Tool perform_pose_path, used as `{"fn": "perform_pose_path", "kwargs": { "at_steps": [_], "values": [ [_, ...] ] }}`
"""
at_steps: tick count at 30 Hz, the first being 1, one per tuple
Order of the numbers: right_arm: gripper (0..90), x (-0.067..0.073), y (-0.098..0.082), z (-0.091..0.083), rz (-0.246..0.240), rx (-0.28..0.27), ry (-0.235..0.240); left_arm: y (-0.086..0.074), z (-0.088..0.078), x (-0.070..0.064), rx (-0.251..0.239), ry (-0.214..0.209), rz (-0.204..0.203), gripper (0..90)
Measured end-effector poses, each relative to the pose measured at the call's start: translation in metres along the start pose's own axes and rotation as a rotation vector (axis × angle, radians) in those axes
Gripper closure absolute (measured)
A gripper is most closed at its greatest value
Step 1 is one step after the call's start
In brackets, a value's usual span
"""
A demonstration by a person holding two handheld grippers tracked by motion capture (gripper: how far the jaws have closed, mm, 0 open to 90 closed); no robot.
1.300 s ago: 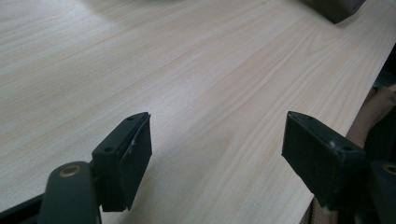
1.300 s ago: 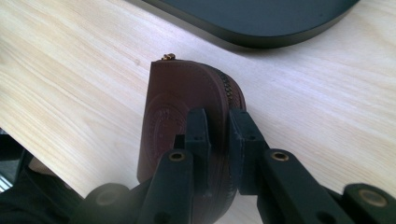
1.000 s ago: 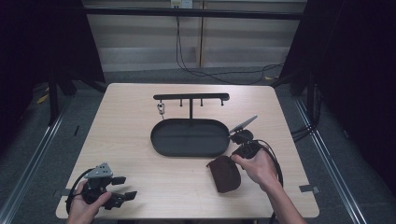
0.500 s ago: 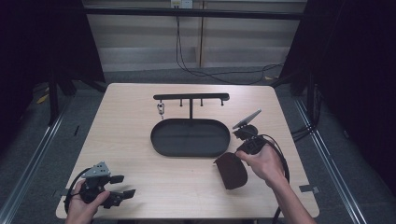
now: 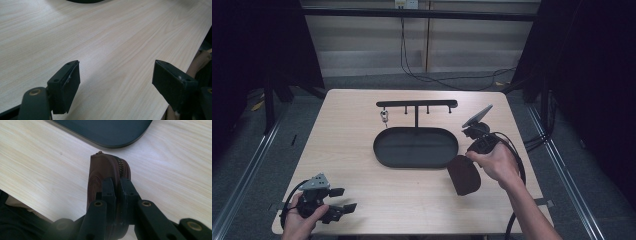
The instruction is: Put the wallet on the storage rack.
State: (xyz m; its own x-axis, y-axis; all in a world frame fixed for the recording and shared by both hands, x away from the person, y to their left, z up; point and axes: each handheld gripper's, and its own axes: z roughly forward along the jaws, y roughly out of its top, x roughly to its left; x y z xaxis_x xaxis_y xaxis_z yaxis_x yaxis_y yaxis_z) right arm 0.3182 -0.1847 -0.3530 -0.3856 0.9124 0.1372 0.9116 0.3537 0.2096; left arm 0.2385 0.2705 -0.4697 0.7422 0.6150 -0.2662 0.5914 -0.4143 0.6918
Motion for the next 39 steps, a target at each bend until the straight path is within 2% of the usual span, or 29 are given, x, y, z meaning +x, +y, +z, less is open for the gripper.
{"fn": "perform_pose_path", "kwargs": {
  "at_steps": [8, 12, 20, 24, 29, 35, 39],
  "values": [
    [83.3, -0.002, 0.016, -0.012, 0.017, 0.020, -0.046, 0.001, 0.001, 0.001, 0.003, 0.005, -0.010, 20.9],
    [83.3, -0.002, 0.025, -0.016, 0.023, 0.024, -0.066, 0.000, -0.001, 0.001, -0.014, 0.002, -0.013, 20.9],
    [83.3, -0.006, 0.036, -0.026, 0.042, 0.016, -0.070, 0.001, -0.001, 0.000, -0.021, -0.002, -0.012, 20.9],
    [83.3, -0.006, 0.042, -0.029, 0.047, 0.017, -0.078, 0.001, 0.000, 0.000, -0.003, -0.003, -0.008, 19.6],
    [83.3, -0.007, 0.051, -0.031, 0.059, 0.014, -0.088, 0.000, 0.000, -0.001, -0.003, -0.004, -0.003, 19.1],
    [83.3, -0.010, 0.061, -0.031, 0.086, 0.010, -0.085, 0.000, 0.000, -0.001, -0.004, -0.007, -0.007, 19.1],
    [83.2, -0.015, 0.069, -0.033, 0.118, -0.012, -0.082, 0.000, 0.000, -0.001, -0.001, -0.008, -0.008, 19.1]
  ]
}}
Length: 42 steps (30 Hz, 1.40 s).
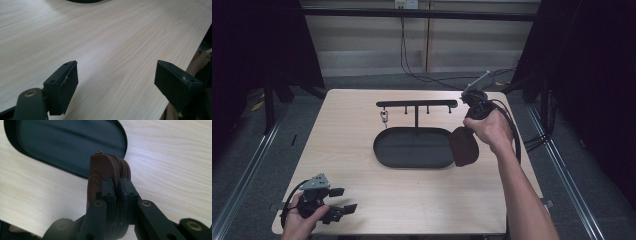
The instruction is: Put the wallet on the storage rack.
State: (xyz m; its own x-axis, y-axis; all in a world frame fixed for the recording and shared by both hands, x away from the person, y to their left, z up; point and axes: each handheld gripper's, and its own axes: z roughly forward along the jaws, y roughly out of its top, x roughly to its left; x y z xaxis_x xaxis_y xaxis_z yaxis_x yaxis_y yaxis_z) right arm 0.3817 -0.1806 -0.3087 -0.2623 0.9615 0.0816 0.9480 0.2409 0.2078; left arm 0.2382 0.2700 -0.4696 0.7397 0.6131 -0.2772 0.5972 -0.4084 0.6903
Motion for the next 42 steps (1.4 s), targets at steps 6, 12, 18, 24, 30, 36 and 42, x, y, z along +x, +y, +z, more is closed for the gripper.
{"fn": "perform_pose_path", "kwargs": {
  "at_steps": [6, 12, 18, 24, 30, 36, 42],
  "values": [
    [83.2, -0.004, 0.008, 0.005, 0.030, -0.023, 0.018, 0.000, 0.000, 0.000, -0.001, -0.001, 0.001, 19.1],
    [83.3, -0.007, 0.014, 0.011, 0.061, -0.065, 0.057, 0.000, 0.002, -0.001, 0.011, 0.003, 0.007, 19.1],
    [83.4, -0.010, 0.018, 0.021, 0.093, -0.092, 0.088, 0.000, 0.001, -0.001, 0.008, -0.003, 0.006, 19.1],
    [83.4, -0.012, 0.021, 0.029, 0.123, -0.117, 0.124, 0.000, 0.001, -0.001, 0.011, -0.006, 0.009, 19.1],
    [83.4, -0.015, 0.020, 0.038, 0.150, -0.152, 0.176, 0.000, 0.001, -0.001, 0.011, -0.007, 0.010, 19.1],
    [83.7, -0.020, 0.018, 0.052, 0.190, -0.165, 0.225, -0.001, 0.002, 0.000, 0.015, 0.000, 0.003, 19.1],
    [83.8, -0.021, 0.017, 0.064, 0.202, -0.190, 0.222, 0.000, 0.001, -0.001, 0.010, -0.005, 0.003, 19.1]
  ]
}}
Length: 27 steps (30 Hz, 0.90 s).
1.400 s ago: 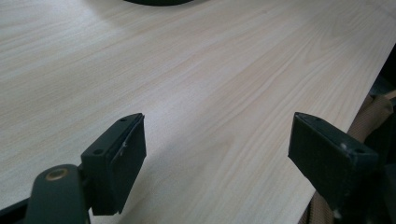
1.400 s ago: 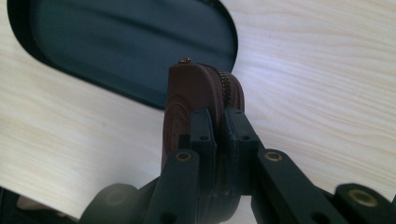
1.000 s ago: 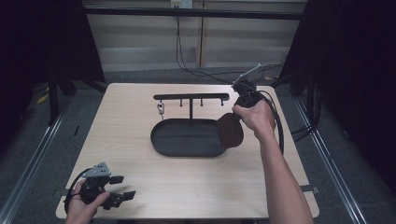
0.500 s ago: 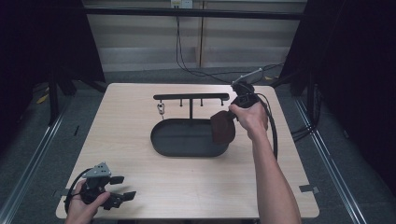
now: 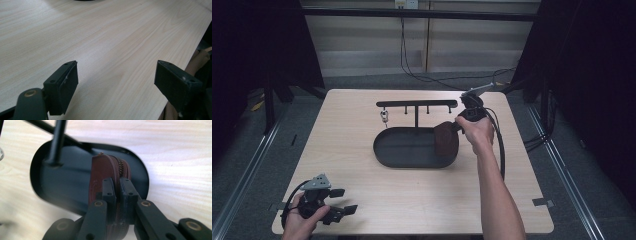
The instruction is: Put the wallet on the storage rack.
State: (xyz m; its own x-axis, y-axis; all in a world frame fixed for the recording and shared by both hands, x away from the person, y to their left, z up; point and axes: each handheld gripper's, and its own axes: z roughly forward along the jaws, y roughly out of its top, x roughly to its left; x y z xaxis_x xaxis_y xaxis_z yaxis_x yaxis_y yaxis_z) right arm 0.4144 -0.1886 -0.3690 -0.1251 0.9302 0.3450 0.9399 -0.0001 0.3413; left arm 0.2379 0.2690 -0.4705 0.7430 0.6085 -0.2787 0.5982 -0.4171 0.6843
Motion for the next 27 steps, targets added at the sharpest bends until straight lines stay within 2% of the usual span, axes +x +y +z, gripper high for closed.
{"fn": "perform_pose_path", "kwargs": {
  "at_steps": [4, 9, 12, 21, 25, 27],
  "values": [
    [84.1, -0.003, -0.001, 0.007, 0.012, -0.030, 0.025, 0.000, 0.000, 0.000, 0.001, 0.001, 0.000, 19.1],
    [84.0, -0.005, -0.003, 0.020, 0.023, -0.021, 0.059, 0.000, 0.000, 0.001, 0.007, 0.004, -0.004, 19.1],
    [84.1, -0.005, -0.005, 0.027, 0.021, -0.030, 0.055, 0.000, 0.000, 0.001, 0.006, 0.001, -0.002, 19.1],
    [83.8, -0.010, -0.011, 0.051, 0.026, -0.035, 0.119, 0.000, -0.001, 0.000, 0.004, -0.001, -0.001, 19.1],
    [83.0, -0.016, -0.013, 0.057, 0.030, -0.041, 0.128, 0.000, -0.001, 0.001, 0.003, -0.004, -0.001, 19.1],
    [81.8, -0.018, -0.015, 0.059, 0.029, -0.044, 0.116, 0.000, -0.001, 0.001, 0.003, -0.003, -0.001, 19.1]
  ]
}}
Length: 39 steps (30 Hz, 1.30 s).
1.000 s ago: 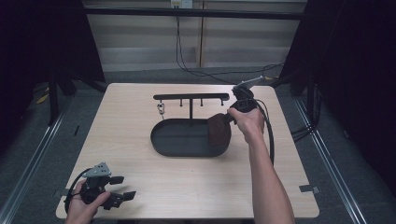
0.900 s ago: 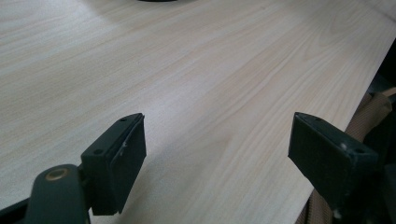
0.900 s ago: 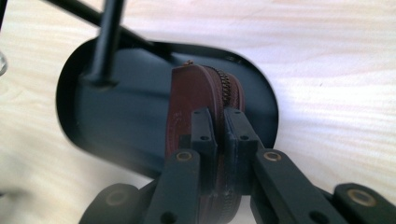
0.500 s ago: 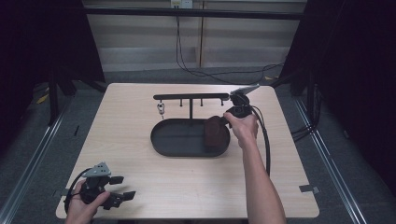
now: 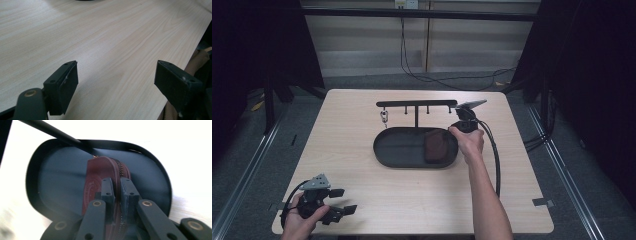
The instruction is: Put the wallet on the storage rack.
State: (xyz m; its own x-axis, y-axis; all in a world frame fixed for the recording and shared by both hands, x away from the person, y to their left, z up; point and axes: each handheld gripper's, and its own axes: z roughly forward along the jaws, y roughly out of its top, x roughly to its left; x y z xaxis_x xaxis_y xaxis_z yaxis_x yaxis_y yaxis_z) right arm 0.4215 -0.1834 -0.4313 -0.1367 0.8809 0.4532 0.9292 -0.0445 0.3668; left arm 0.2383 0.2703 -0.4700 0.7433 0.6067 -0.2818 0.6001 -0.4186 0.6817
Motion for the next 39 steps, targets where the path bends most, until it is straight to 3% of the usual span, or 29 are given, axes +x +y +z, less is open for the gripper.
{"fn": "perform_pose_path", "kwargs": {
  "at_steps": [6, 9, 11, 13, 16, 18, 23, 30, 39],
  "values": [
    [79.7, -0.010, -0.006, 0.004, 0.014, -0.013, -0.020, 0.000, 0.000, -0.001, -0.002, -0.002, 0.001, 19.1],
    [76.8, -0.010, -0.007, 0.005, -0.004, -0.012, -0.044, 0.000, 0.000, -0.001, -0.002, 0.000, -0.001, 19.1],
    [71.5, -0.009, -0.007, 0.004, -0.021, -0.028, -0.062, 0.000, -0.001, -0.001, -0.005, 0.000, 0.000, 19.1],
    [70.1, -0.008, -0.007, 0.003, -0.028, -0.042, -0.054, 0.000, -0.001, -0.001, -0.006, -0.002, -0.001, 19.1],
    [60.8, -0.006, -0.009, 0.001, -0.042, -0.051, -0.054, 0.000, -0.001, -0.001, -0.008, -0.001, -0.003, 19.1],
    [52.5, -0.004, -0.010, -0.001, -0.069, -0.053, -0.088, 0.000, -0.001, -0.001, -0.006, -0.003, -0.003, 19.2],
    [41.2, -0.004, -0.014, -0.010, -0.086, -0.094, -0.054, 0.001, 0.000, 0.000, -0.007, -0.003, -0.006, 19.2],
    [29.7, -0.005, -0.024, -0.021, -0.118, -0.120, -0.044, 0.001, 0.000, 0.001, -0.005, 0.001, -0.009, 19.2],
    [22.8, 0.003, -0.033, -0.038, -0.178, -0.178, -0.026, 0.001, -0.001, 0.002, -0.016, 0.006, -0.024, 19.2]
  ]
}}
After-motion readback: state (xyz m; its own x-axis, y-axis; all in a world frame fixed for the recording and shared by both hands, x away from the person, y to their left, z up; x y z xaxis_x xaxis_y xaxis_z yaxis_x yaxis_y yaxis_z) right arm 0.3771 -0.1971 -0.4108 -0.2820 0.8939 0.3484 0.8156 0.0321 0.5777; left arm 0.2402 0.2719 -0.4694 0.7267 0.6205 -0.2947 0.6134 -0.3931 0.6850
